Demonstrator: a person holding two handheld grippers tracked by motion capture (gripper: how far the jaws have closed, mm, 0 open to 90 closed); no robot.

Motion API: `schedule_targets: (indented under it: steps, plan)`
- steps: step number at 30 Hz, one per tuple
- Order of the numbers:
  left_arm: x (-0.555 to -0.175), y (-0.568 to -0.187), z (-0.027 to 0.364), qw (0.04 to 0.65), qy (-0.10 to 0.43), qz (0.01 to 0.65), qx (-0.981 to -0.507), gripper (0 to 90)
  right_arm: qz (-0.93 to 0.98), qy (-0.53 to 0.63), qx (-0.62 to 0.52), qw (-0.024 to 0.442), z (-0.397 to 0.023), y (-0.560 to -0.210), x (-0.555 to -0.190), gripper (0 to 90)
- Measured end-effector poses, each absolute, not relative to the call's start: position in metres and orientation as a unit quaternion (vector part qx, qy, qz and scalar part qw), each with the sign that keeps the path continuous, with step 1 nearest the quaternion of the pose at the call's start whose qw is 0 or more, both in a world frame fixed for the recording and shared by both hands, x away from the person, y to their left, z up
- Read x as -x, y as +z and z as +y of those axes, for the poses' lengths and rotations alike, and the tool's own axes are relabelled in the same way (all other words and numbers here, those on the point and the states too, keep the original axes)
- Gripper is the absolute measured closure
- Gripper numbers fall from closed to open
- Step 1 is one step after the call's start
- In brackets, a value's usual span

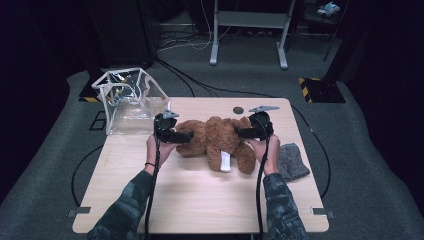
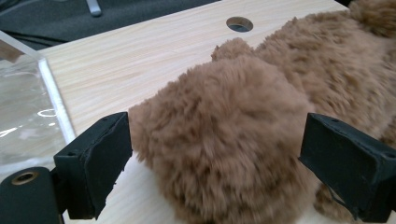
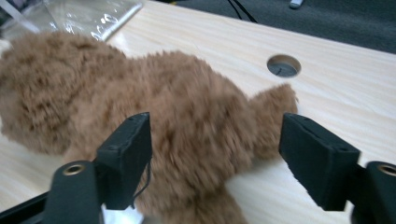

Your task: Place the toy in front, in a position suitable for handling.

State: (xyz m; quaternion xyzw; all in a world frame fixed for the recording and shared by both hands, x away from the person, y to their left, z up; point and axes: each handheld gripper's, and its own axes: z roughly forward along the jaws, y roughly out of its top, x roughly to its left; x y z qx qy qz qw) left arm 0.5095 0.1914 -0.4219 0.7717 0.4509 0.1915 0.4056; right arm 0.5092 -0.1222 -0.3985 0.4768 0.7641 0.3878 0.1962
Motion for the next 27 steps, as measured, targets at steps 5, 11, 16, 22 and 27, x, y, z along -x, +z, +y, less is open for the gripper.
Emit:
schedule_targets:
  steps: [5,11,16,22,27]
  plan:
    - [-0.515,-0.430,0.183,0.397,0.183,0.444,-0.782,16.5,0.766,0.393,-0.473,0.190,-0.112,-0.400,-0.523,42.2]
    - [-0.516,-0.441,0.182,0.398,0.168,0.443,-0.786,22.3,0.778,0.365,-0.480,0.176,-0.103,-0.413,-0.533,57.1]
    - [-0.512,-0.448,0.182,0.394,0.175,0.433,-0.792,33.6,0.781,0.363,-0.478,0.173,-0.103,-0.421,-0.534,68.7]
    - [-0.509,-0.453,0.182,0.403,0.188,0.425,-0.789,53.7,0.781,0.373,-0.472,0.167,-0.106,-0.429,-0.533,78.6]
    - [-0.503,-0.452,0.181,0.421,0.203,0.419,-0.779,64.5,0.777,0.378,-0.464,0.195,-0.102,-0.426,-0.525,81.8]
